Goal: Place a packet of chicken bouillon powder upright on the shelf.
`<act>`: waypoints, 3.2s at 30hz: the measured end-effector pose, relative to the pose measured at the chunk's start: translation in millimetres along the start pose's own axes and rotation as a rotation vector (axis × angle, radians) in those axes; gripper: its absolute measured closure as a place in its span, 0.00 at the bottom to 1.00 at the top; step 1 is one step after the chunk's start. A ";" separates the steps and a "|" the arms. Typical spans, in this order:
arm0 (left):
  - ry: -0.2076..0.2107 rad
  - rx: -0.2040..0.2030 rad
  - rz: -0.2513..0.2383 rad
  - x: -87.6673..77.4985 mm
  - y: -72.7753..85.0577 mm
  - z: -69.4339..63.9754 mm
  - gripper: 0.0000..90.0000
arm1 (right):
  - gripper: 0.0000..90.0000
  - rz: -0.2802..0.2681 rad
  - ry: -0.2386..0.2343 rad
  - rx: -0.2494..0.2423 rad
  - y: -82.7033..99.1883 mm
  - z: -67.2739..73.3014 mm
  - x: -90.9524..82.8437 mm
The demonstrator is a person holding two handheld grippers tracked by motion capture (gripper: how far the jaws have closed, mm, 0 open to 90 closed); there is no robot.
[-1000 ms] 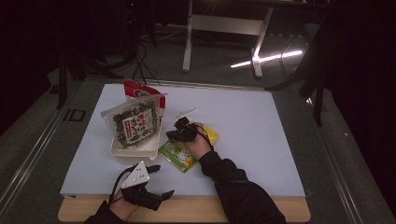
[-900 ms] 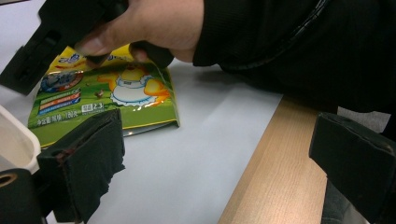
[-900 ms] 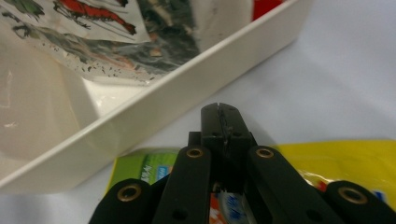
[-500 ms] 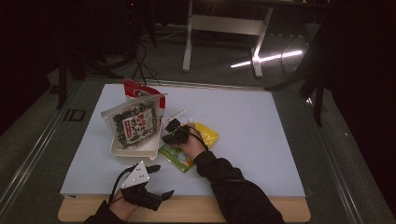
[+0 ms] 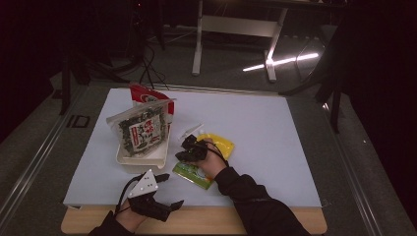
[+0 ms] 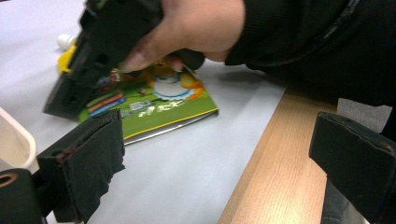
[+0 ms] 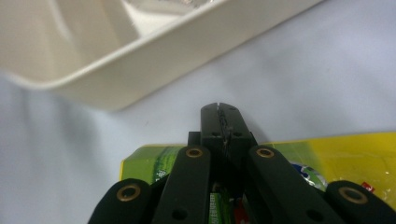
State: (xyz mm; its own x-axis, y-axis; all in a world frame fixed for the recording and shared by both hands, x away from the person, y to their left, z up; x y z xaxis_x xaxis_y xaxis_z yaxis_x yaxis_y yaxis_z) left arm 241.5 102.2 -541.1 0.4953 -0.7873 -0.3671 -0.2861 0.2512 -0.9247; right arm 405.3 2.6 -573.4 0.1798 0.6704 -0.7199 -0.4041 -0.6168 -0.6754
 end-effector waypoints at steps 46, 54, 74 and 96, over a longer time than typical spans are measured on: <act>0.036 0.007 0.019 18.7 -4.5 -0.6 0.05 | 0.61 -0.064 0.261 0.273 94.0 -102.0 -169.1; 0.033 0.009 0.026 18.4 -2.4 0.0 0.05 | 0.55 -0.035 0.236 0.396 103.9 -108.9 -156.7; 0.022 0.010 0.026 14.9 -1.0 -0.3 0.05 | 0.54 0.047 0.163 0.470 101.8 -114.2 -132.6; 0.021 0.016 0.028 15.0 -1.1 -0.6 0.05 | 0.83 0.097 0.104 0.410 89.9 -99.0 -140.5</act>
State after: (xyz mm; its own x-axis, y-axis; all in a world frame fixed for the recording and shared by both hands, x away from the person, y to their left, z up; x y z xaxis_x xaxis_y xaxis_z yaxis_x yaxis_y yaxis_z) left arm 248.8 89.8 -545.5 0.4703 -0.7914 -0.3904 -0.2865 0.2815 -0.9158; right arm 432.4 -187.8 -548.8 0.2047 0.5592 -0.8034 -0.7428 -0.4457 -0.4996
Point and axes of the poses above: each handheld gripper's, and its own axes: x roughly forward along the jaws, y roughly out of its underside, z roughly to its left, the point moved 5 cm from there along x, roughly forward along the jaws, and after that the axes turned 4 degrees about -z, right-handed, at the moved point
